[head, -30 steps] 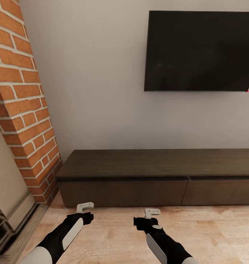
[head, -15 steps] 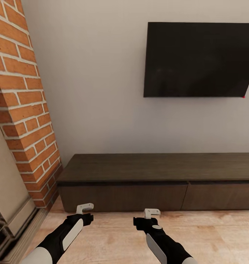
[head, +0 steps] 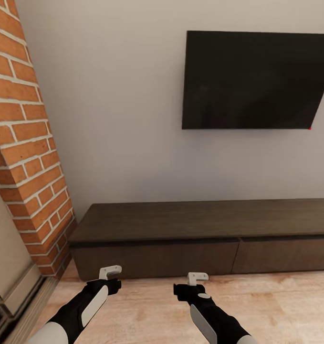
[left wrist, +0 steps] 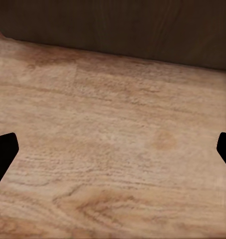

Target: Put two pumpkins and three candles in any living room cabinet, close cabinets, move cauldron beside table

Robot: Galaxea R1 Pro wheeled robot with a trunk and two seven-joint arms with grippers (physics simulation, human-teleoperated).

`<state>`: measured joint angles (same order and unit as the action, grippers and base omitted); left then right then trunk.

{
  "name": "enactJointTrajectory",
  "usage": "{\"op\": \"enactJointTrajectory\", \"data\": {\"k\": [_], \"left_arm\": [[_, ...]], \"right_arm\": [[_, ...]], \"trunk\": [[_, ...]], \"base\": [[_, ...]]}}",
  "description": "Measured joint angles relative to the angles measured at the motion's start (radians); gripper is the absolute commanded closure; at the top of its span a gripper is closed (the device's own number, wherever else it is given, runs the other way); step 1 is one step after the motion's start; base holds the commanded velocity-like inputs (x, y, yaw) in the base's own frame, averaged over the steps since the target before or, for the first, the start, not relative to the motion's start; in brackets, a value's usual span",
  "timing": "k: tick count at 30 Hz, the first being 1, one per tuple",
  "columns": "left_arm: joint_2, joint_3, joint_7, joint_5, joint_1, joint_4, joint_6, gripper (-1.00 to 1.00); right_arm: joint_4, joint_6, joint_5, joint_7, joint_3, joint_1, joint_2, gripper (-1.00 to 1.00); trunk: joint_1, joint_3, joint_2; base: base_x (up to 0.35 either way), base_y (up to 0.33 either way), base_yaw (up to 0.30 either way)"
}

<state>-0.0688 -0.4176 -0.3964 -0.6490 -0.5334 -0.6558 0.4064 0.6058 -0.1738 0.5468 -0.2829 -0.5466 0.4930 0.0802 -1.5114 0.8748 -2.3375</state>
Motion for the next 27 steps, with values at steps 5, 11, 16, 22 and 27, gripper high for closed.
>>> {"op": "enactJointTrajectory", "data": {"k": [5, 11, 16, 22, 27], "left_arm": [[0.002, 0.000, 0.000, 0.000, -0.001, 0.000, 0.000, -1.00], [0.003, 0.000, 0.000, 0.000, 0.000, 0.000, 0.000, -1.00], [0.004, 0.000, 0.001, 0.000, 0.000, 0.000, 0.000, -1.00], [0.005, 0.000, 0.005, -0.001, 0.000, 0.000, 0.000, -1.00], [0.005, 0.000, 0.007, -0.001, 0.000, 0.018, -0.001, -1.00]], "right_arm": [[0.000, -0.023, 0.000, 0.001, 0.000, 0.000, 0.000, -1.00], [0.000, -0.025, -0.001, 0.000, 0.000, 0.000, -0.001, -1.00], [0.001, -0.025, -0.001, 0.000, 0.000, 0.000, -0.001, -1.00], [0.001, -0.021, -0.002, 0.001, 0.000, 0.000, -0.001, -1.00], [0.001, -0.022, -0.003, 0.002, -0.001, 0.000, -0.001, -1.00]], "trunk": [[0.019, -0.008, 0.035], [0.042, -0.018, 0.077], [0.061, -0.032, 0.112], [0.084, -0.050, 0.154], [0.104, -0.066, 0.189]], "base": [[0.000, 0.000, -0.116], [0.000, 0.000, -0.085], [0.000, 0.000, -0.014], [0.000, 0.000, -0.002], [0.000, 0.000, 0.000]]}}
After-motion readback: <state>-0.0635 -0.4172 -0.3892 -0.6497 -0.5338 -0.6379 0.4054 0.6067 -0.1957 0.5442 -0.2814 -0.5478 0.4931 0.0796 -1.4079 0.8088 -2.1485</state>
